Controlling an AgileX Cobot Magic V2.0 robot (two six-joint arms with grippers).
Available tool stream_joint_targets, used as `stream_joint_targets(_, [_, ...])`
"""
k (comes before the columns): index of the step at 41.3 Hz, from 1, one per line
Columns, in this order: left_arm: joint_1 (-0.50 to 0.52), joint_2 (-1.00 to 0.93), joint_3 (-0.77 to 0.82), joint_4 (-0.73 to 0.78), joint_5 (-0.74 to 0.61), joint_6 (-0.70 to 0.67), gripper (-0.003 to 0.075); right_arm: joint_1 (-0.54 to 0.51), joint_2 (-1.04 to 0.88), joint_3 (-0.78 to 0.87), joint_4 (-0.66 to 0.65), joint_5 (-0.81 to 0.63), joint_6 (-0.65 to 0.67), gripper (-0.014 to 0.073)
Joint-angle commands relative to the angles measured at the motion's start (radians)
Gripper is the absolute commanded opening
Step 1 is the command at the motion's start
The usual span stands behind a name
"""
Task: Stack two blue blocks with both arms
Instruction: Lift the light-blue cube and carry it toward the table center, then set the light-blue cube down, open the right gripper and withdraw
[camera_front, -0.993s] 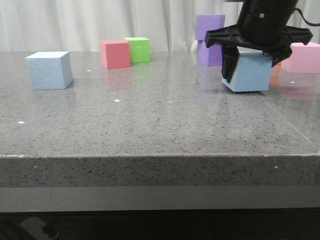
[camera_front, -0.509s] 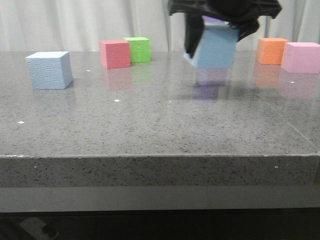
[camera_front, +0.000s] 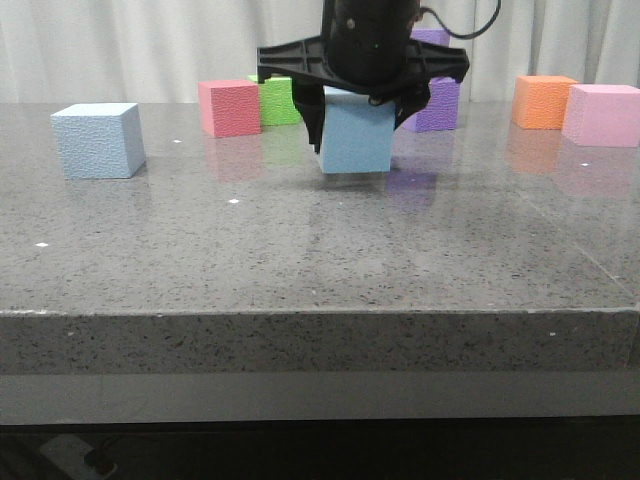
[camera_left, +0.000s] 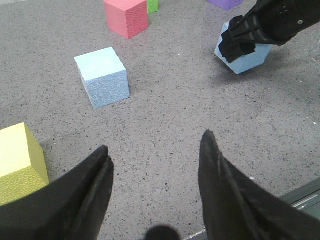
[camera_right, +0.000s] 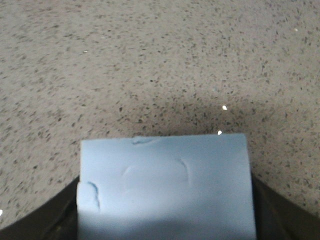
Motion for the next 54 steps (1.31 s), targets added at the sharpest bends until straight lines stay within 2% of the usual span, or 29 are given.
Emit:
stream_joint_targets(1, [-0.007, 0.004, -0.026, -0.006, -0.064, 0.003, 0.0385, 0.0, -0.046, -0.038, -0.046, -0.032, 0.021, 0.0344])
stream_joint_targets(4, [-0.007, 0.004, -0.026, -0.006, -0.064, 0.003, 0.0385, 0.0, -0.045, -0.038, -0.047, -0.033, 0.021, 0.04])
stream_joint_targets(8, [-0.007, 0.004, -0.026, -0.006, -0.064, 0.003, 0.0385, 0.0, -0.045, -0.038, -0.048, -0.032, 0.021, 0.0521])
stream_joint_targets(13, [-0.007, 0.004, -0.026, -0.006, -0.064, 0.003, 0.0385, 0.0, -0.045, -0.038, -0.047, -0.032, 0.021, 0.0606])
stream_joint_targets(22, [-0.007, 0.004, -0.026, -0.006, -0.064, 0.003, 0.0385, 0.0, -0.065, -0.045, -0.045, -0.021, 0.021, 0.0619])
stream_joint_targets(29, [-0.007, 0.004, -0.026, -0.006, -0.064, 0.003, 0.0385, 0.0, -0.152, -0.045, -0.046, 0.046, 0.011, 0.0619])
stream_joint_targets(34, [-0.007, 0.004, -0.026, -0.006, -0.064, 0.003, 0.0385, 0.0, -0.239, -0.045, -0.042, 0.109, -0.131, 0.0616])
stream_joint_targets(39, [-0.007, 0.004, -0.026, -0.006, -0.064, 0.003, 0.0385, -0.003, -0.34, -0.038, 0.016, 0.181, -0.364, 0.0616])
stream_joint_targets(45, [-0.007, 0.004, -0.026, -0.006, -0.064, 0.003, 0.0385, -0.057, -0.473, 0.03, 0.185, 0.22, -0.626, 0.0616])
stream_joint_targets(54, [-0.007, 0.004, -0.026, -0.006, -0.064, 0.003, 0.0385, -0.265, -0.675, 0.278, 0.495, 0.099, -0.916, 0.0616])
